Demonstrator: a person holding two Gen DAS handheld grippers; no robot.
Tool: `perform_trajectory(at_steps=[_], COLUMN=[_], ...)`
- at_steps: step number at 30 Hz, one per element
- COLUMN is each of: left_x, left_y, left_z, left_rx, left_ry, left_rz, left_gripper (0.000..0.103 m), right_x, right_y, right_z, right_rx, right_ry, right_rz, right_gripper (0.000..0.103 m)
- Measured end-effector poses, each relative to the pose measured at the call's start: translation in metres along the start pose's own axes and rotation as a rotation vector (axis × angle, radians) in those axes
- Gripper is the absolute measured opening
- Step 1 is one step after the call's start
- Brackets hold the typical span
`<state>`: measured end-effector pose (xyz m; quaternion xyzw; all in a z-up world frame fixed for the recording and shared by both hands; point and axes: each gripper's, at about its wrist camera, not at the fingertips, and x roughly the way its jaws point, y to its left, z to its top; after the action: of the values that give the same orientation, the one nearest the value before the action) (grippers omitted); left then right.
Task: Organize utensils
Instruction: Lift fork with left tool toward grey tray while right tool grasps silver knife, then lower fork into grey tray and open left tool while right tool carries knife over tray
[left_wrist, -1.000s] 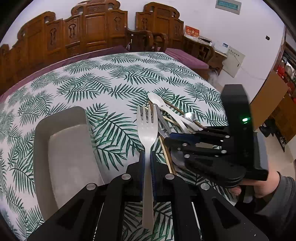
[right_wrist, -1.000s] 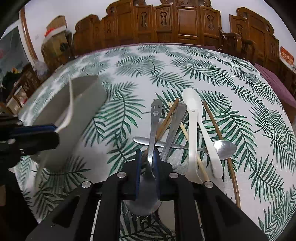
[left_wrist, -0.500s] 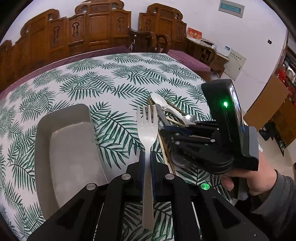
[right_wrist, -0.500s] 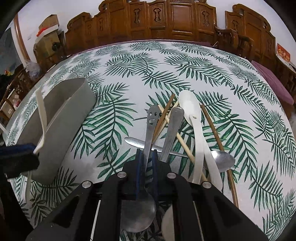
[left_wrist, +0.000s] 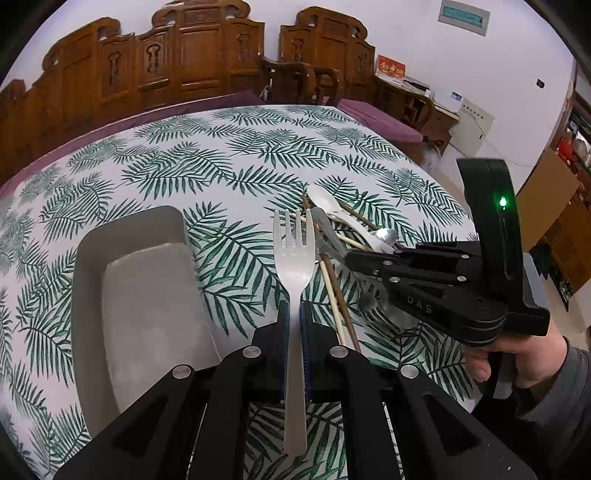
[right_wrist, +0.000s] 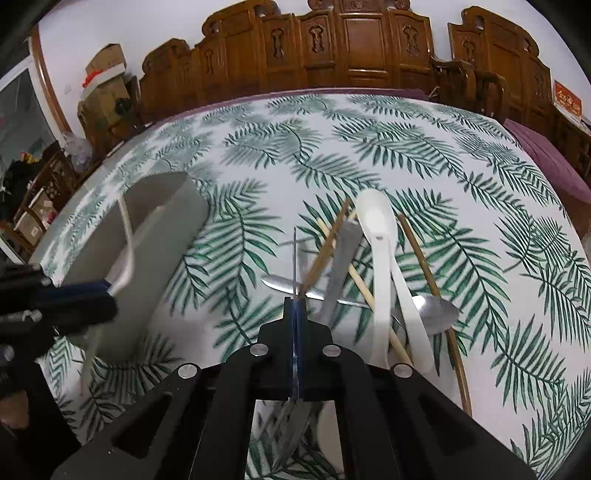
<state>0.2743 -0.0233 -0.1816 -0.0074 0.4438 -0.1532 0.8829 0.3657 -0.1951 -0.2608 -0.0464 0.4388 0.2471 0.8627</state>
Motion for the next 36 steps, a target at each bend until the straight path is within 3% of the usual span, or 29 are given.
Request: perform_trajectory(at_steps=[8,18,29,36], left_x=[-0.004,-0.019,-0.039,-0.019], left_y=[0.002,0.016,0.068,0.093], left_z=[-0.001,0.001,0.004,0.003], left_rx=[0.001,-0.020,-0.104,-0.124], left_ry=[-0.009,-0.039,-0.075,-0.029], left_rz=[0.001,0.013,0.076,0.137], left_gripper=[0.005,0.005,0.005,0.005], right_x=[-0.011,-0.039,-0.043,-0.043], right_y=[-0.002,0.006,0.037,0.051], right_z=[-0.001,0.006,0.011,0.013], right_rx=[-0.006,0.021,-0.030,-0.057], right_ry=[-0.030,-0.113,-0.133,-0.134], right_rz=[0.004,0.071,0.105,0.124], right_gripper=[0.002,0.002,0.002,0.002])
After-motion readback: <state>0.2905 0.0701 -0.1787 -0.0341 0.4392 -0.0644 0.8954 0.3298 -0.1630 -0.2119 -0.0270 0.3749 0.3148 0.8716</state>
